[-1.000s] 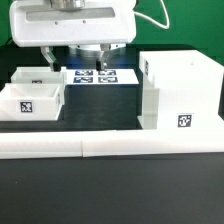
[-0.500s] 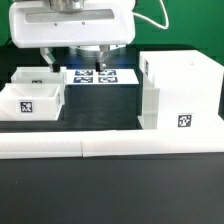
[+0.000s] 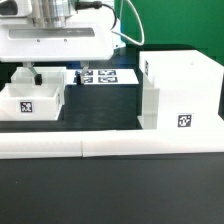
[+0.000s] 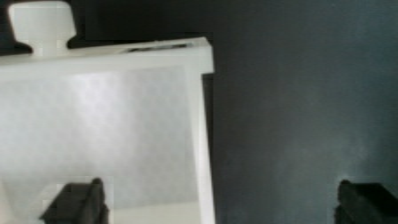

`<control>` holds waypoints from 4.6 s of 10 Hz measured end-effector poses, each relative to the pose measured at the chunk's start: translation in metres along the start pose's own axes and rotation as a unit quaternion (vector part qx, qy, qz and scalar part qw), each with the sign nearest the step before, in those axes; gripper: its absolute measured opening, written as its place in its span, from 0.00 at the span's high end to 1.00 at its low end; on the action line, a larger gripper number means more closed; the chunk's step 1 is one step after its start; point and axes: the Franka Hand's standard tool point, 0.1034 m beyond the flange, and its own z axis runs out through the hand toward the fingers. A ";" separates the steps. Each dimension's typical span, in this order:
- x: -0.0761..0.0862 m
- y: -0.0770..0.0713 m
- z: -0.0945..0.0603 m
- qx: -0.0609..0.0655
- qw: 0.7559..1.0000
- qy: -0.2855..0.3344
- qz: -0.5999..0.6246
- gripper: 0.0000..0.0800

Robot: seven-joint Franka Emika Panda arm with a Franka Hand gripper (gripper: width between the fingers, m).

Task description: Assemble drawer

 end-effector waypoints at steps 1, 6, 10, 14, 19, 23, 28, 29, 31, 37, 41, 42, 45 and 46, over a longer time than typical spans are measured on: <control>-0.002 -0.002 0.005 -0.001 1.000 -0.002 -0.004 0.19; -0.017 0.004 0.036 -0.007 0.999 -0.018 -0.041 0.19; -0.023 0.001 0.041 -0.009 0.999 -0.016 -0.044 0.22; -0.023 0.001 0.041 -0.009 0.999 -0.016 -0.045 0.71; -0.023 0.001 0.041 -0.009 0.999 -0.016 -0.045 0.95; -0.015 -0.024 0.030 -0.007 0.999 -0.012 -0.039 0.95; -0.002 -0.050 0.018 0.002 0.997 -0.013 -0.077 0.95; -0.003 -0.050 0.019 0.002 0.996 -0.014 -0.084 0.95; -0.003 -0.049 0.021 0.001 0.986 -0.015 -0.164 0.95; 0.014 -0.059 0.017 0.001 0.912 -0.026 -0.409 0.95; 0.012 -0.054 0.020 -0.010 0.839 -0.025 -0.544 0.95; 0.013 -0.057 0.020 -0.014 0.805 -0.029 -0.593 0.95; 0.018 -0.054 0.020 -0.018 0.734 -0.041 -0.677 0.95; 0.017 -0.052 0.021 -0.017 0.727 -0.042 -0.685 0.95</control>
Offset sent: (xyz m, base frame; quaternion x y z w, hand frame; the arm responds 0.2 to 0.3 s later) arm -0.0078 0.0032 -0.0237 0.0135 -0.0006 -0.0442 0.9989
